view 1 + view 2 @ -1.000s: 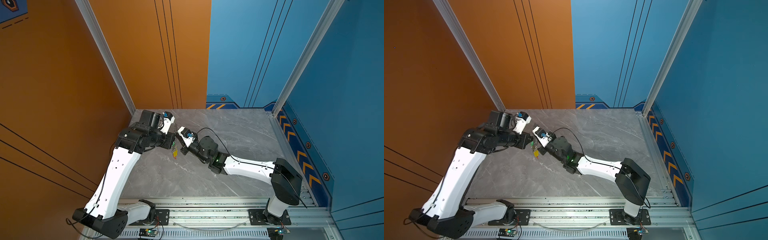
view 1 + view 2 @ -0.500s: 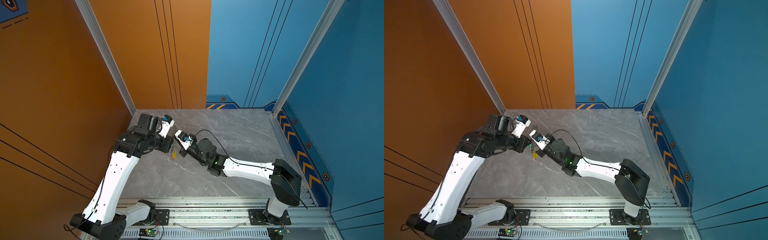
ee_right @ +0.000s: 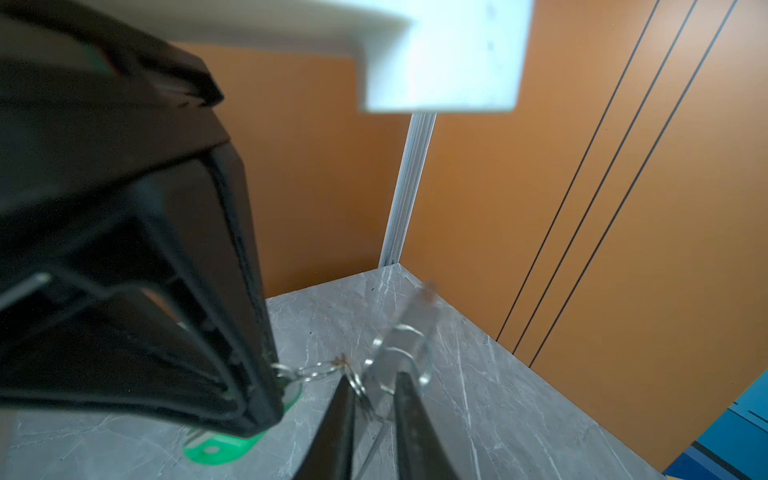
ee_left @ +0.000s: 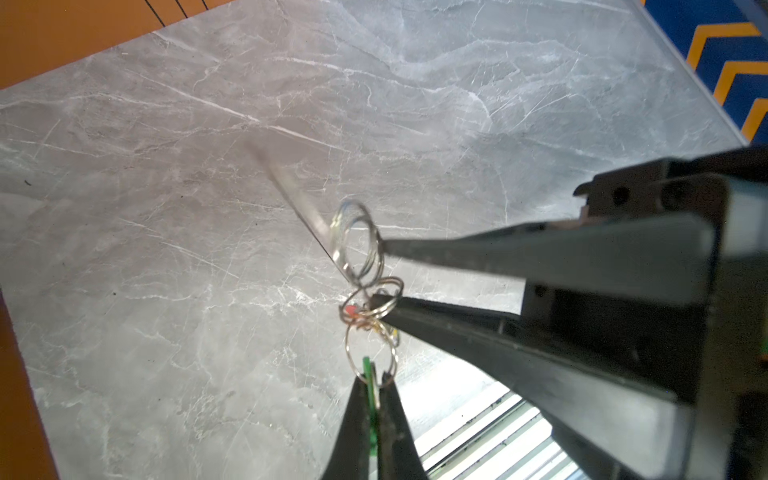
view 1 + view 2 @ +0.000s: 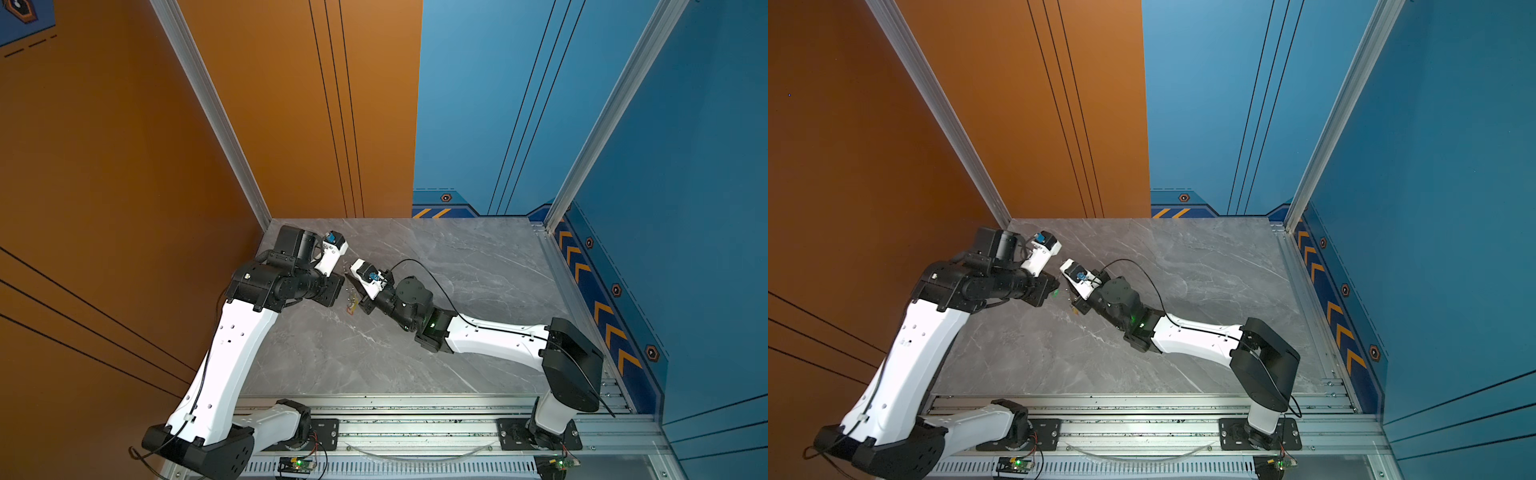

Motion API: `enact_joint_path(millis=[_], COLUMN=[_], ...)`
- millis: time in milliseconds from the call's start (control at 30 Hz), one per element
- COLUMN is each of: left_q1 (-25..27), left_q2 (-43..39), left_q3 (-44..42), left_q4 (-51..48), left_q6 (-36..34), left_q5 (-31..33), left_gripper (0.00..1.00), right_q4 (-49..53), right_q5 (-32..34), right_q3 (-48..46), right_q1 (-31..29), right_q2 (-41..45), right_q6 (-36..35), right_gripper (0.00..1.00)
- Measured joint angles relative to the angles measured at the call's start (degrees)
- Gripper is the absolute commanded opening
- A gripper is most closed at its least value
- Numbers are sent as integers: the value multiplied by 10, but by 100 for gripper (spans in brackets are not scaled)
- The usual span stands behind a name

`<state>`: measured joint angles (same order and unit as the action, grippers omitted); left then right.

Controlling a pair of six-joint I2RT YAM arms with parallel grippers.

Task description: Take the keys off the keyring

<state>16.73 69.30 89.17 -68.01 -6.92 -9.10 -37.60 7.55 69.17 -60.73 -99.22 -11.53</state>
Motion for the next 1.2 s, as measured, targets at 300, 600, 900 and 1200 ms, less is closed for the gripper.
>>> enact_joint_path(millis=[300,600,900,1200], left_q1=[-6,-18,-21,-29], left_q2=[19,19,9,-7], left_q3=[5,5,5,1], left_q4=[-23,-26,-26,-18], left_q6=[-19,-24,-59,-147], left_q5=[26,31,31,18], left_gripper=[0,0,0,0], right_q4=[7,25,92,177], right_q5=[0,-15,-108,-212], right_q3=[-24,-33,-32,12], right_q1=[3,18,81,160], right_q2=[15,70,85,80], right_q6=[39,61,75,68], right_gripper=[34,34,46,54])
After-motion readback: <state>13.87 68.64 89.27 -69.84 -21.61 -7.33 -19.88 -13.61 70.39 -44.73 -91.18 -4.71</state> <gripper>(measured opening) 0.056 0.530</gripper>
